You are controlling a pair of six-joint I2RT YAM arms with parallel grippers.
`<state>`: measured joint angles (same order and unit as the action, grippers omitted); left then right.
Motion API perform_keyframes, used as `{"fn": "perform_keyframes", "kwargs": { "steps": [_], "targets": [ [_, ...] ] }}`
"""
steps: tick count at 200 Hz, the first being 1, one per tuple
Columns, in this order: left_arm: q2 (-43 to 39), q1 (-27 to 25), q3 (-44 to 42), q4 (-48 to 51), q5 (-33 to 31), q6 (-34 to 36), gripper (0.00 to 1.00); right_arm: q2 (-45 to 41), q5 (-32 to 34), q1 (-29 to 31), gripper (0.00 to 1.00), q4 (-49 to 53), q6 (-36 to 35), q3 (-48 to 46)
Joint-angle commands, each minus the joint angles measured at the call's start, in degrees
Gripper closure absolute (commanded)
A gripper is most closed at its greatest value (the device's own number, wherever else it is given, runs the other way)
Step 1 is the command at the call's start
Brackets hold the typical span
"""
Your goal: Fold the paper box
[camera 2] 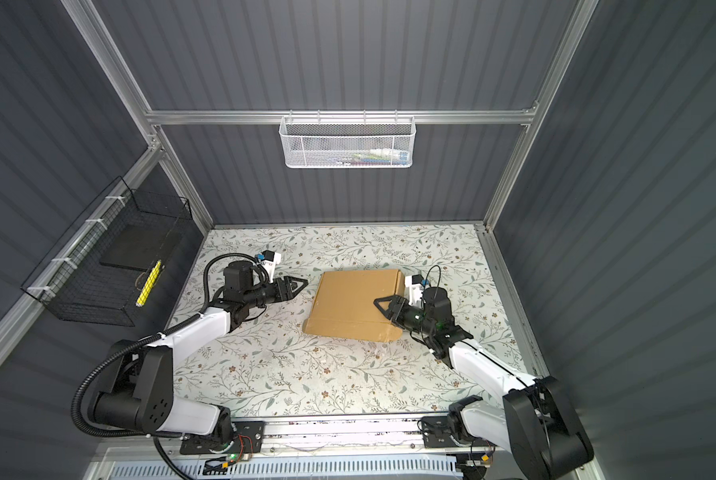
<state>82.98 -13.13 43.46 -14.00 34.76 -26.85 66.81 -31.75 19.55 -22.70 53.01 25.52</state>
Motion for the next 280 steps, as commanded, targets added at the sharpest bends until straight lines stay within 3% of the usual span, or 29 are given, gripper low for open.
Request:
{"fn": "perform_keyframes", "kwargs": {
  "steps": [1,69,102,112,280],
  "targets": [
    [-1.4,0.0,-0.7,-2.5,1.9,-0.9,0.33,0.0,-2.1,-0.5,0.48,-0.9,-1.7,1.7],
    [-1.1,0.1,-1.1,-4.5,2.7,-1.8,0.21,-0.9,-3.5,-1.6,0.49,1.4,-2.9,2.9],
    [-0.6,0.0,-1.6,-6.5,3.5,-3.1,0.09,-1.2,-4.7,-2.3,0.49,2.2,-3.5,3.8],
    [-0.3,0.1,-1.9,-7.2,3.8,-3.4,0.01,-1.3,-5.0,-2.6,0.49,2.4,-3.7,4.2],
    [4.6,0.0,-3.6,-22.5,11.4,-11.4,0.00,-1.6,-15.0,-7.9,0.50,1.8,-3.8,10.0]
  ]
}}
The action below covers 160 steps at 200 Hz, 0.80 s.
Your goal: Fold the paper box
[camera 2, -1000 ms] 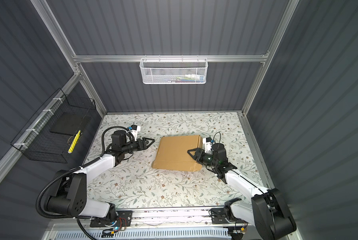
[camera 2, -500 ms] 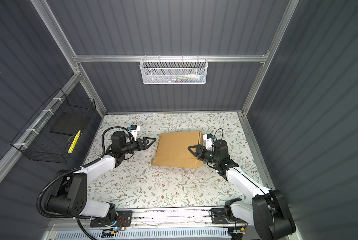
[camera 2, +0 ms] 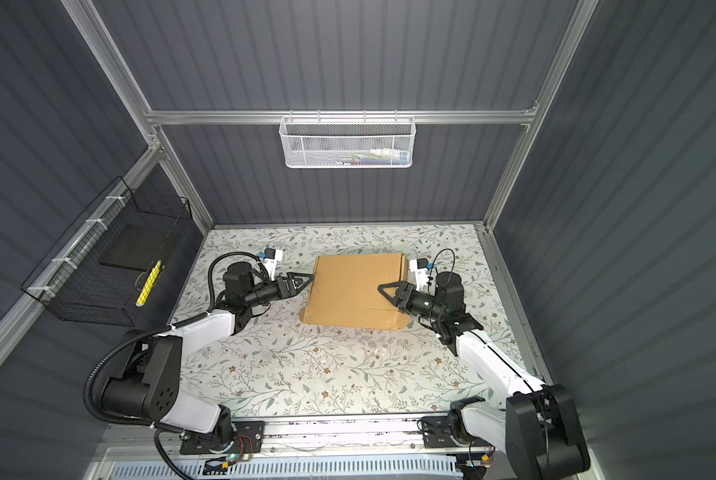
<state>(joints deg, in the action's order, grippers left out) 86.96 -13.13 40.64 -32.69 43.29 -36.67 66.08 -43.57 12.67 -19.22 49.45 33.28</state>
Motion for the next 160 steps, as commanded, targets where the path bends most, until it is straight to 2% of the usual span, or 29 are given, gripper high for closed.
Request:
{"fn": "perform_keyframes", "kwargs": {
  "steps": [1,88,160],
  "targets": [
    [0.6,0.0,-0.8,-3.9,2.9,-1.6,0.00,-0.8,-3.2,-1.0,0.50,-1.7,-0.2,2.3],
    [1.6,0.0,-0.9,-10.5,6.7,-5.7,0.00,-0.6,-8.7,-4.8,0.50,-6.0,3.0,3.8],
    [6.8,0.0,-0.8,-27.6,11.2,-18.3,0.00,-0.1,-12.7,-5.3,0.50,-6.5,1.9,5.8]
  ]
}}
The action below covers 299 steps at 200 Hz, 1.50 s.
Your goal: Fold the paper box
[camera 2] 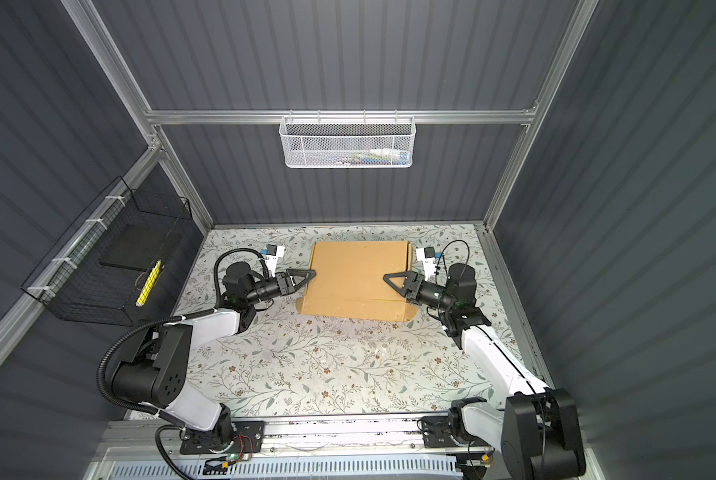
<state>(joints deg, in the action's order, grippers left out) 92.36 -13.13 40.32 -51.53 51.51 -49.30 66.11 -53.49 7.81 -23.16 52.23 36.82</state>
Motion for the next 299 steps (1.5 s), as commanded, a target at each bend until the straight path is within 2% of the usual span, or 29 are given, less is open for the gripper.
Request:
{"fn": "perform_keyframes", "kwargs": {
  "steps": [1,112,175,299],
  "targets": [
    [1.4,0.0,-0.4,-9.0,3.0,-5.8,0.00,-0.1,-2.8,-0.4,0.50,-2.5,-0.9,2.3],
    [3.8,-2.8,2.6,-17.5,7.0,-13.0,0.01,1.3,-6.5,-0.7,0.51,-3.0,-2.4,4.5],
    [8.9,-3.7,4.2,-36.1,9.4,-26.3,0.04,2.9,-8.9,-0.9,0.51,-4.7,-2.4,5.5],
    [8.0,-4.6,5.3,-36.1,11.4,-26.8,0.17,6.1,-11.4,-2.9,0.51,-2.8,-4.2,7.5]
  ]
}}
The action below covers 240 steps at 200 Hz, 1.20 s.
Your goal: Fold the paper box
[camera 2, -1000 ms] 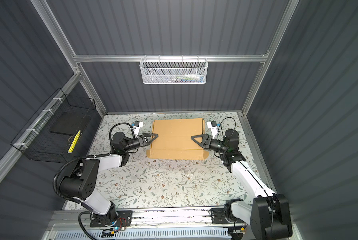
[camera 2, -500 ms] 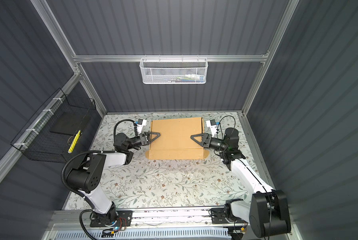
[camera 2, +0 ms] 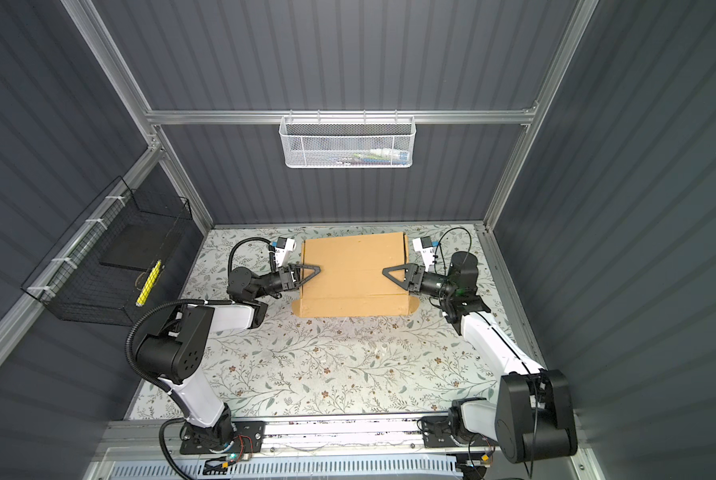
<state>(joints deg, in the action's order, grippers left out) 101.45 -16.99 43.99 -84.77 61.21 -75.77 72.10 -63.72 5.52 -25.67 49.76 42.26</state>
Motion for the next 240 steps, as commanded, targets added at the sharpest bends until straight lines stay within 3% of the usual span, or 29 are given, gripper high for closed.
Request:
{"fn": "perform_keyframes", "kwargs": {
  "steps": [1,52,163,240],
  "targets": [
    [-1.1,-0.8,1.6,-2.8,1.8,-0.3,0.17,0.1,-1.1,-0.6,0.51,-0.2,-1.8,2.0],
    [-1.3,-1.5,2.2,-2.8,2.0,-0.5,0.23,0.0,-1.1,-0.9,0.51,2.1,-3.2,2.6],
    [-0.5,-3.1,4.4,-2.8,1.9,-1.4,0.26,-0.9,-1.1,-0.9,0.51,3.5,-3.8,3.0],
    [-0.2,-3.3,4.8,-2.9,1.9,-1.6,0.39,-1.3,-1.2,-0.9,0.50,3.9,-3.9,3.0]
  ]
}}
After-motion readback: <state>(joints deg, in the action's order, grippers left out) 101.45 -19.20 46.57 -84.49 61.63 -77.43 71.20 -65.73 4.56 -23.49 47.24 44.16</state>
